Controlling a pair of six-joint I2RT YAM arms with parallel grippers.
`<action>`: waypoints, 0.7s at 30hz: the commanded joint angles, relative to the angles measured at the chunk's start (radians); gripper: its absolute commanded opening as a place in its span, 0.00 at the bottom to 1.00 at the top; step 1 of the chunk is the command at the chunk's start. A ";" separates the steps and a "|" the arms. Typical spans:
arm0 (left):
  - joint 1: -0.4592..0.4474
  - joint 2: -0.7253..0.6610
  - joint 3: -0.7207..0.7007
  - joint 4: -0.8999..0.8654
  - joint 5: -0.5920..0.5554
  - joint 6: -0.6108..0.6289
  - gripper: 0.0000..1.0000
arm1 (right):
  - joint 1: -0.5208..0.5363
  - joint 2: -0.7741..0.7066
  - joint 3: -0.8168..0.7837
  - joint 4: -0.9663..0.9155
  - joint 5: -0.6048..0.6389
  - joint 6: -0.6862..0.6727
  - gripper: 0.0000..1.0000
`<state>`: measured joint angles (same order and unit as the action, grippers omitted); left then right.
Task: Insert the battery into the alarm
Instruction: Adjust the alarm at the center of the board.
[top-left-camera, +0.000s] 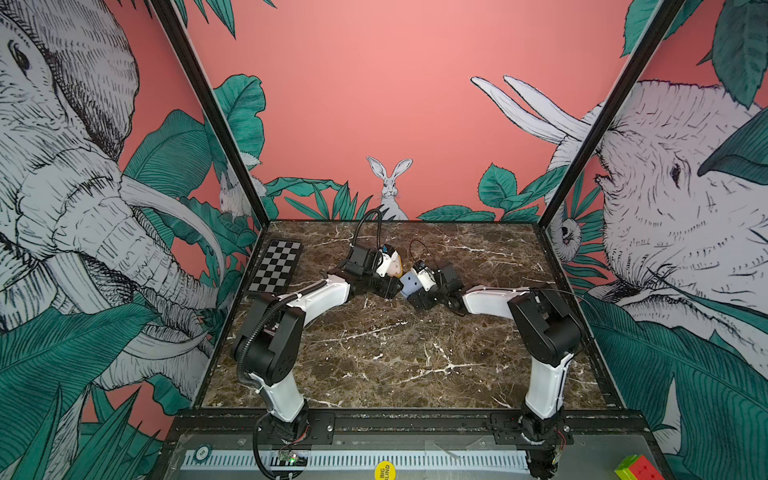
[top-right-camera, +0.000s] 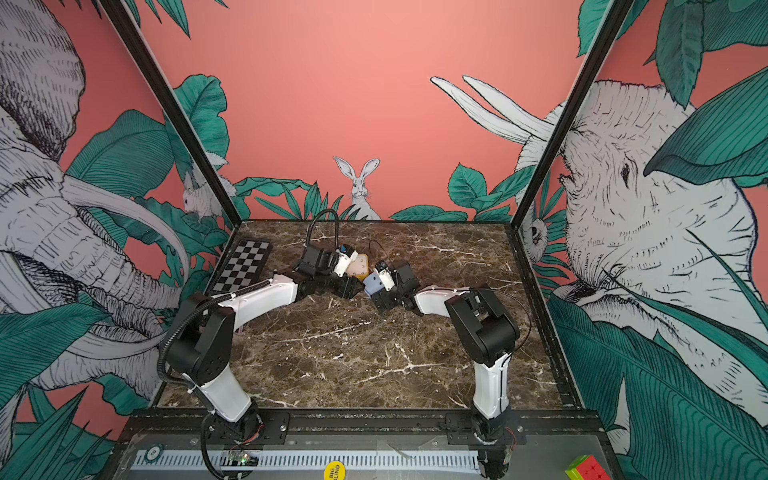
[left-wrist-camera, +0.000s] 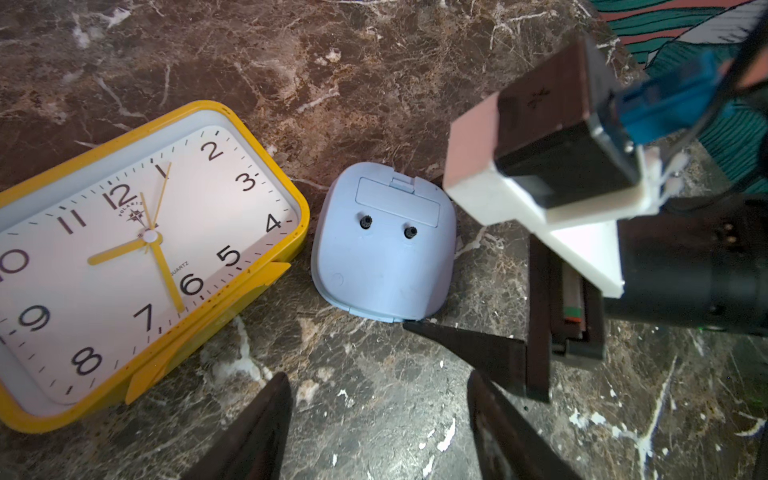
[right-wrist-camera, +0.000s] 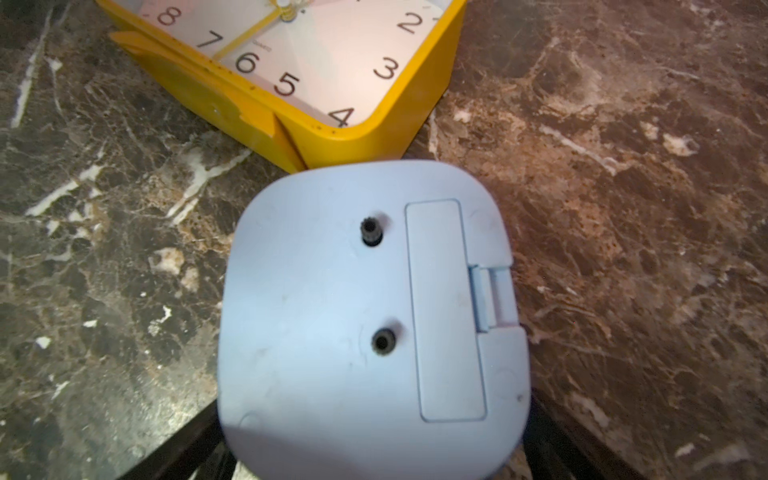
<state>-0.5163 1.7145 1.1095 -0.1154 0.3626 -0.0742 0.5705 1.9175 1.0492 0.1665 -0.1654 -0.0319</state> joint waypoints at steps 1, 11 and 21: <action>-0.005 -0.053 -0.020 0.019 0.018 0.005 0.68 | -0.007 -0.004 0.008 0.002 -0.032 -0.010 0.98; -0.004 -0.077 -0.039 0.025 0.010 0.024 0.70 | -0.038 -0.043 -0.006 0.017 -0.113 0.017 0.99; -0.005 -0.082 -0.058 0.040 0.003 0.022 0.70 | -0.039 0.012 0.153 -0.204 -0.132 -0.006 0.99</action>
<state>-0.5163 1.6817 1.0718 -0.0956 0.3649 -0.0673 0.5339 1.9141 1.1645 0.0322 -0.2897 -0.0296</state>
